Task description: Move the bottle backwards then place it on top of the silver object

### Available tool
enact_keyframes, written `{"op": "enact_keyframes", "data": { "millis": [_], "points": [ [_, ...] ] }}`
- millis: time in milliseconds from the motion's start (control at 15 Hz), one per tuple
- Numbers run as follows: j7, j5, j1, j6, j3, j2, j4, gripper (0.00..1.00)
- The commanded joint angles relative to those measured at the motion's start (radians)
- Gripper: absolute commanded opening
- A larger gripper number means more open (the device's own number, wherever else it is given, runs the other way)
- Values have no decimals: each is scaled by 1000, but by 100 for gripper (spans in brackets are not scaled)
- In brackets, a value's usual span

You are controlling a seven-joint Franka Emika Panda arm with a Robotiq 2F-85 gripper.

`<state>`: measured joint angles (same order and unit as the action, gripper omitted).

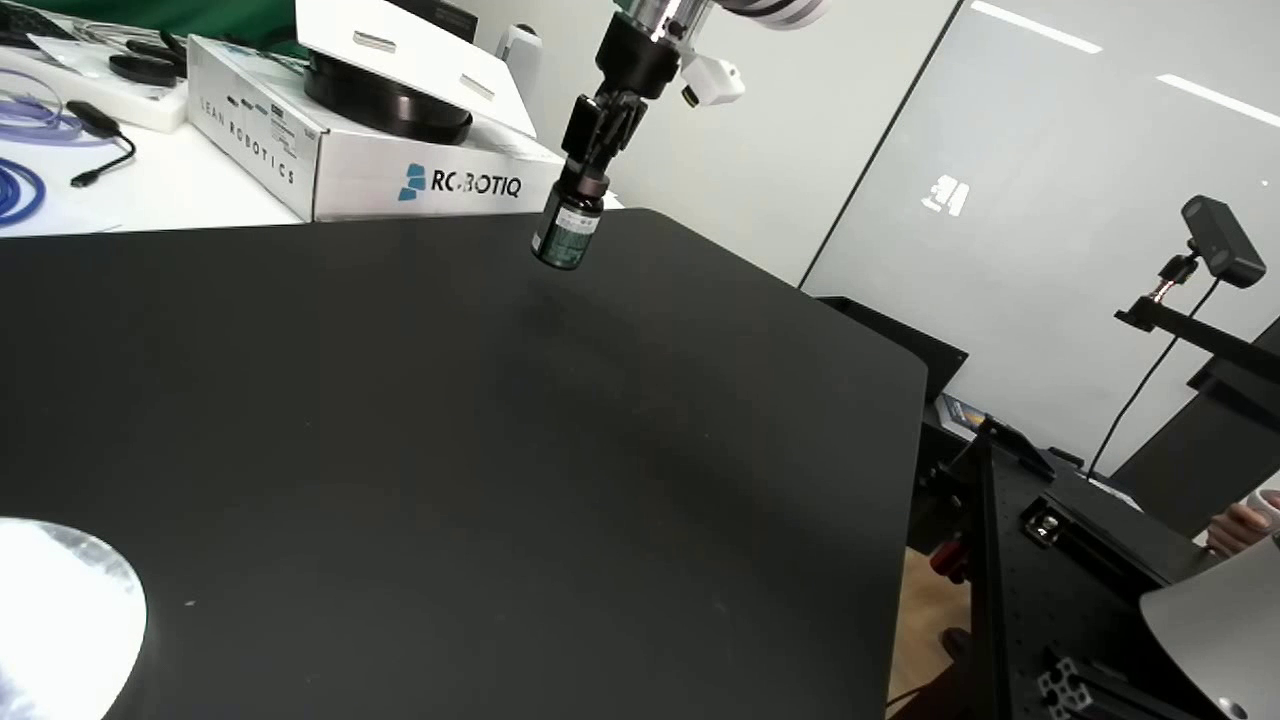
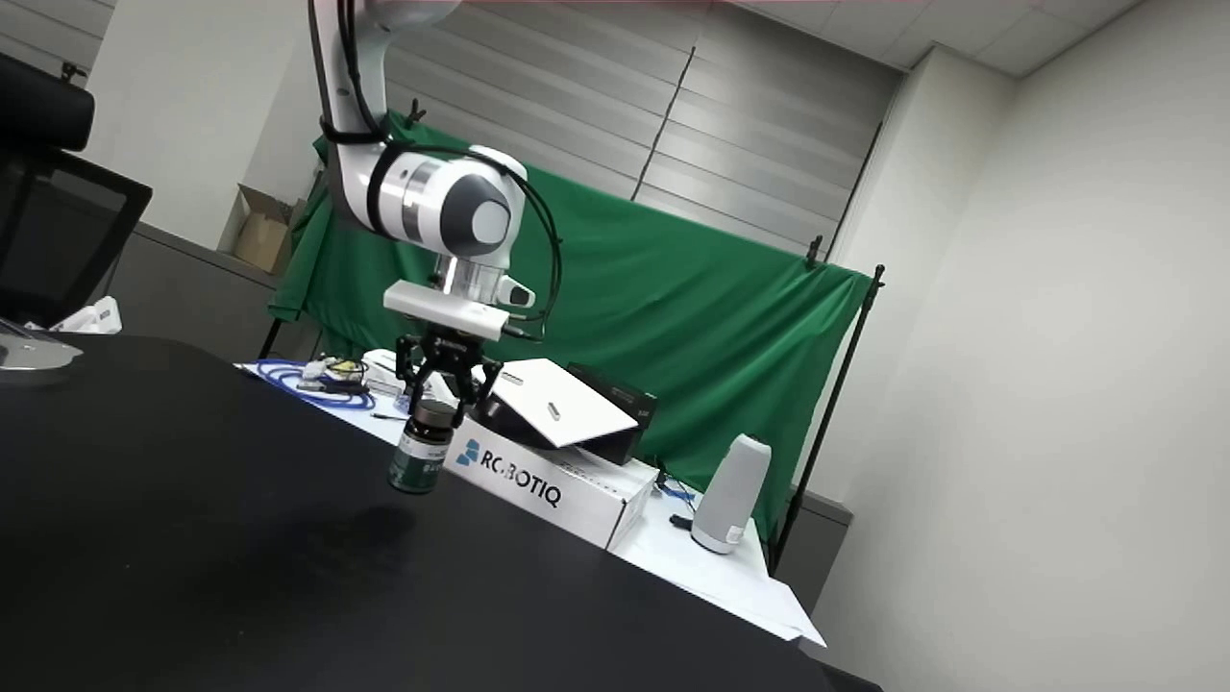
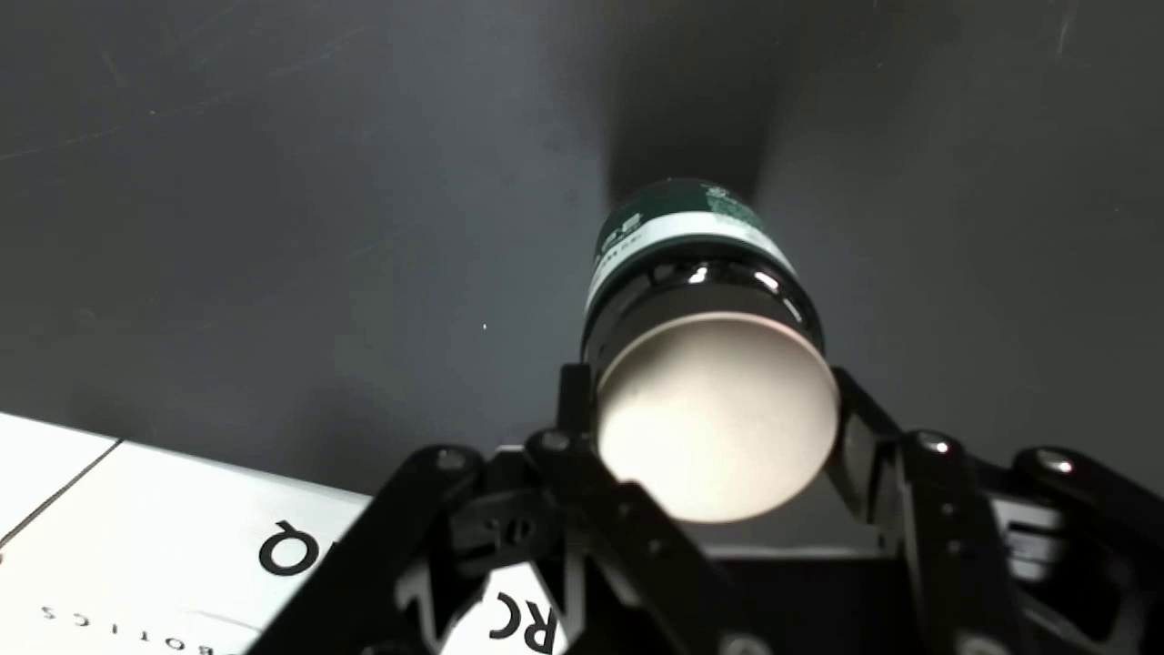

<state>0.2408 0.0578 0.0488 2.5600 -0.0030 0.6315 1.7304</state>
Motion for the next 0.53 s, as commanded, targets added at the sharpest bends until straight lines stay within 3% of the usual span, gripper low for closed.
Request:
{"op": "enact_keyframes", "data": {
  "millis": [0, 467],
  "points": [
    [14, -8, 27, -39, 20, 49, -70, 36],
    [27, -13, 48, -44, 27, 91, -104, 36]
  ]
}}
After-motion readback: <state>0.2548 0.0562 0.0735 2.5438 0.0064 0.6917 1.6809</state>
